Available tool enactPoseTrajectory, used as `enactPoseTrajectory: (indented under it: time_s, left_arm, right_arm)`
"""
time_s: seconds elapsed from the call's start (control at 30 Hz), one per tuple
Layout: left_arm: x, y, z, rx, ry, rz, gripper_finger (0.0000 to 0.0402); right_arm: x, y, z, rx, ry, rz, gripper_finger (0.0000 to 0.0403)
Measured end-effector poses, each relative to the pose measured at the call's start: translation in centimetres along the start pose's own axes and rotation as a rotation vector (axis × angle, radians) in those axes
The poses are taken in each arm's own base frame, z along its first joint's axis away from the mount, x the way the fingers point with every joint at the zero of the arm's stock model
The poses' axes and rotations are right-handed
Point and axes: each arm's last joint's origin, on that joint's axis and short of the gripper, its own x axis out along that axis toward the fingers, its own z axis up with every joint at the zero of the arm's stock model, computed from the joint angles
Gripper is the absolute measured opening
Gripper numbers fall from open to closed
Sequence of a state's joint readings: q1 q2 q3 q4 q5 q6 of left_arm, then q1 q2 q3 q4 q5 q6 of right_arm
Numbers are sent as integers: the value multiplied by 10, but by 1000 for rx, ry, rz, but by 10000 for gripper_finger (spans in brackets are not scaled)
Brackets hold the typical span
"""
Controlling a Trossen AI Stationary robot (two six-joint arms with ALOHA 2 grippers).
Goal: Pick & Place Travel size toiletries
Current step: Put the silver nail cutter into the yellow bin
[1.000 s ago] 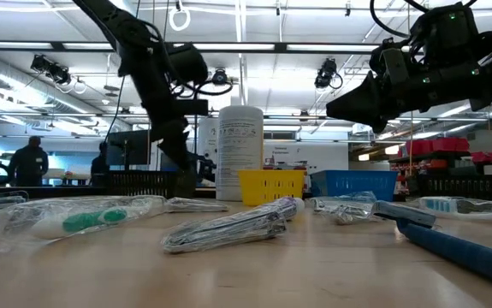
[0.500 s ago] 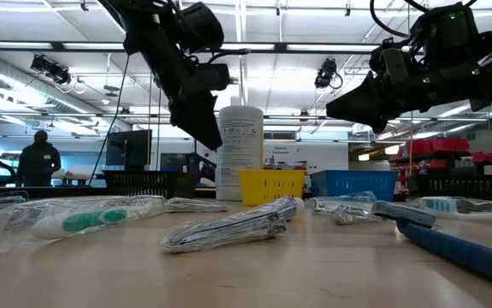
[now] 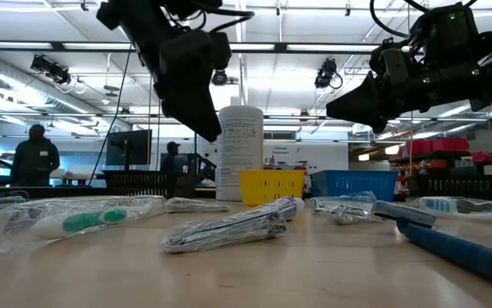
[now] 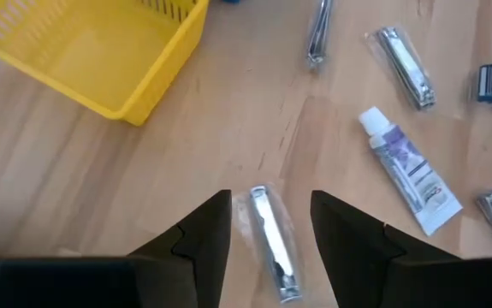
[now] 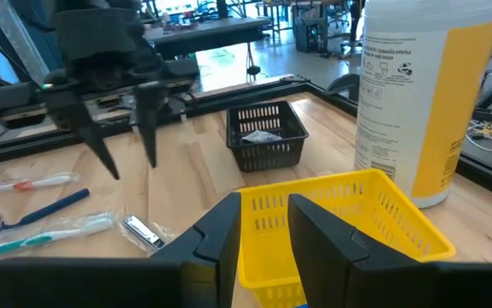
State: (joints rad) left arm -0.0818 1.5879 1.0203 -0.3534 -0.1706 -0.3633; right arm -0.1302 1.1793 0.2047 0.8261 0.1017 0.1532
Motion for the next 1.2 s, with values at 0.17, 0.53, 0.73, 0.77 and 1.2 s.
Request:
enactPoseTrajectory:
  time_s: [0.17,0.53,0.73,0.77,1.2]
  left_arm:
    - [0,-11,-8,-68,-13,15,171]
    - [13,-10,-42,-109,-9,78,171]
    - [19,-8,-49,-121,-46,50,171]
    - [19,-8,-49,-122,-49,50,171]
    - [20,-7,-50,-106,-75,52,171]
  right_arm:
    - [0,0,-2,-2,20,-3,108]
    - [0,-1,-4,-3,37,-5,108]
    - [0,-1,-4,-4,37,-6,108]
    - [0,-1,-4,-4,37,-5,108]
    - [0,-1,-4,-4,39,-6,108]
